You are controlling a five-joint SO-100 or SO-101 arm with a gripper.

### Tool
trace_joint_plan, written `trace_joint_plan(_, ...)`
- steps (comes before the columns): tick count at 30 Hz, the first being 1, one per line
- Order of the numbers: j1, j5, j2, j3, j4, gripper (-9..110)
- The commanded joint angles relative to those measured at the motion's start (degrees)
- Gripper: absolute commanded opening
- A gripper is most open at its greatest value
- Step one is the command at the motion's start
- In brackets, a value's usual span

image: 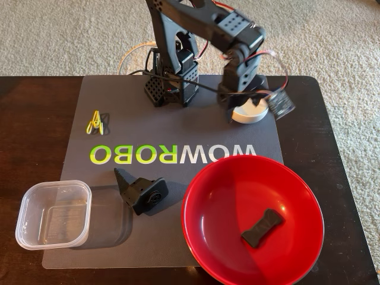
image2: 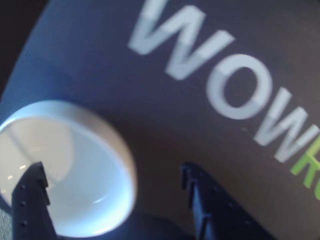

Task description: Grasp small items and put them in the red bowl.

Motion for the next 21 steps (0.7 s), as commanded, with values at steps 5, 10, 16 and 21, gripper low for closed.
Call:
trace_joint_plan(5,-6.8,-2.9,-2.7,2.2,-1.8,34)
trace_joint_plan(10,-3.6,-1.1,-6.3,8.2,-5.2,32)
trace_joint_plan(16,1.4,0.4,-8.9,11.6,-8.3,29)
trace_joint_plan(21,1.7,-2.9,-11.2,11.4,-12.0,4)
